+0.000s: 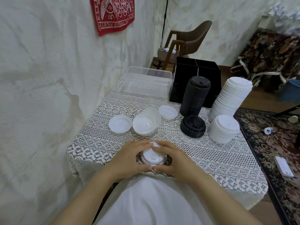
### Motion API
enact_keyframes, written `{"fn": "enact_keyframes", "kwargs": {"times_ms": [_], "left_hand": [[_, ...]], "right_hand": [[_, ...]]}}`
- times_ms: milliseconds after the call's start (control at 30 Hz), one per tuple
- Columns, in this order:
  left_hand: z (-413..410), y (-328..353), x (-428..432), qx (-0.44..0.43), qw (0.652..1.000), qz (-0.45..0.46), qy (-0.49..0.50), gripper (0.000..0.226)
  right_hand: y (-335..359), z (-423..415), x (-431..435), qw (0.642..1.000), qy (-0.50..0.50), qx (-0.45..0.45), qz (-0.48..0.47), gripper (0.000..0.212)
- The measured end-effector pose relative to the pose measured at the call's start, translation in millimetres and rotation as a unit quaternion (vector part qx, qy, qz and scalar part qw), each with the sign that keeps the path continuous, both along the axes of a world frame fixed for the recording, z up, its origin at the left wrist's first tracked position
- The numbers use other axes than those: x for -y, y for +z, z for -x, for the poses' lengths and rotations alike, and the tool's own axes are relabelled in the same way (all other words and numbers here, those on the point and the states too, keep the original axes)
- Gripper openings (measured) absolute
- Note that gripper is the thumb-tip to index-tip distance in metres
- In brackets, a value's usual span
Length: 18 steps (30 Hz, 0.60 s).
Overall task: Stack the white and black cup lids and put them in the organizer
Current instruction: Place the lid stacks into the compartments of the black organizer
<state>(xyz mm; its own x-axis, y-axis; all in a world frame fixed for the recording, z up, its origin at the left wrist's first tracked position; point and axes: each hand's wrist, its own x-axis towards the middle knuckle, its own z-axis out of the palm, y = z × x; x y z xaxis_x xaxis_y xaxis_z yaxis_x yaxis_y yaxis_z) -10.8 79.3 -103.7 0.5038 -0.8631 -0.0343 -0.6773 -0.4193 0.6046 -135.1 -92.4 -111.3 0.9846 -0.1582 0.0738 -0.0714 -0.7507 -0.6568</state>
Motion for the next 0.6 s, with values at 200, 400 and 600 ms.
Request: {"fn": "enact_keyframes", "kwargs": {"times_ms": [200,400,600], "left_hand": [[-0.5,-3.0,-1.0,-0.007,1.0,0.005,0.012,0.078],[1.7,2.9,-0.7,-0.011,1.0,0.003,0.02,0.076],[0.7,1.8,-1.1,-0.008,1.0,0.009,0.018,0.076]], "right_hand": [[10.8,-5.5,2.0,0.996,-0.015,0.029,-0.079,0.038],[28.7,-48.4,15.5,0.987,-0.047,0.11,0.103,0.033],[29.4,-74.4,18.7,0.967,0.025,0.106,0.23,0.015]]}}
